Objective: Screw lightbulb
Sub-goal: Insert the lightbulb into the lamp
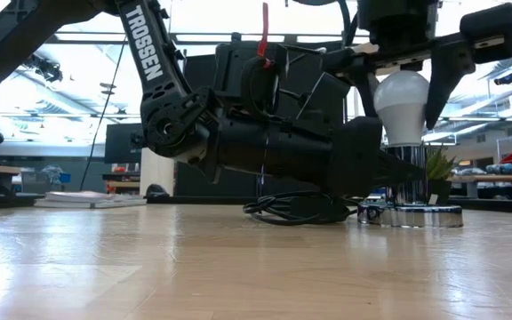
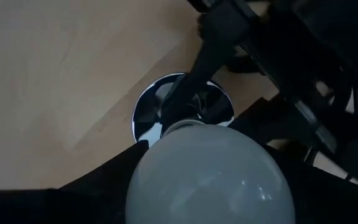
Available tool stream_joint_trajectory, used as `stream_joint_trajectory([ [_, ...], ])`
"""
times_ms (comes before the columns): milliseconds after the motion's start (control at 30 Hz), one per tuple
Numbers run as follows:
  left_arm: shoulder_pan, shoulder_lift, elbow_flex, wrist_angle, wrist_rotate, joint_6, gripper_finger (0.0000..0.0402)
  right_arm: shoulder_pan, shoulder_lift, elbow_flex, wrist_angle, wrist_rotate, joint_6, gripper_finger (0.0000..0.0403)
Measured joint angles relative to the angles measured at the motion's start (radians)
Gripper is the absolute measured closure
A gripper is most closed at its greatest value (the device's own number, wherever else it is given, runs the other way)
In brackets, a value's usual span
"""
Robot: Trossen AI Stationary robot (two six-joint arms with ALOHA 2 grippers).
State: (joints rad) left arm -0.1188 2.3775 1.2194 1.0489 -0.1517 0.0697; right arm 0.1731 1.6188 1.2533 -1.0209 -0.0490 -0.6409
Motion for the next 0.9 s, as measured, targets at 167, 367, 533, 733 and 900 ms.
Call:
stream_joint_trajectory([
  [167, 0.000, 0.000, 0.000, 0.000, -0.007, -0.003, 0.0228, 0.001, 0.000, 0.000, 0.000, 0.010, 0.153, 0.0126],
  [367, 0.000, 0.000, 0.000, 0.000, -0.020, -0.019, 0.0228, 0.004, 0.000, 0.000, -0.002, 0.033, 0.311, 0.0126],
  [533, -0.001, 0.000, 0.000, 0.001, -0.040, -0.021, 0.0228, 0.004, 0.000, 0.000, -0.003, 0.051, 0.432, 0.0125],
  [733, -0.001, 0.001, -0.001, 0.006, -0.066, -0.037, 0.0228, 0.004, 0.000, 0.000, -0.004, 0.071, 0.571, 0.0125],
  [900, 0.000, 0.002, -0.002, 0.017, -0.092, -0.051, 0.0228, 0.004, 0.000, 0.000, -0.004, 0.103, 0.693, 0.0125],
])
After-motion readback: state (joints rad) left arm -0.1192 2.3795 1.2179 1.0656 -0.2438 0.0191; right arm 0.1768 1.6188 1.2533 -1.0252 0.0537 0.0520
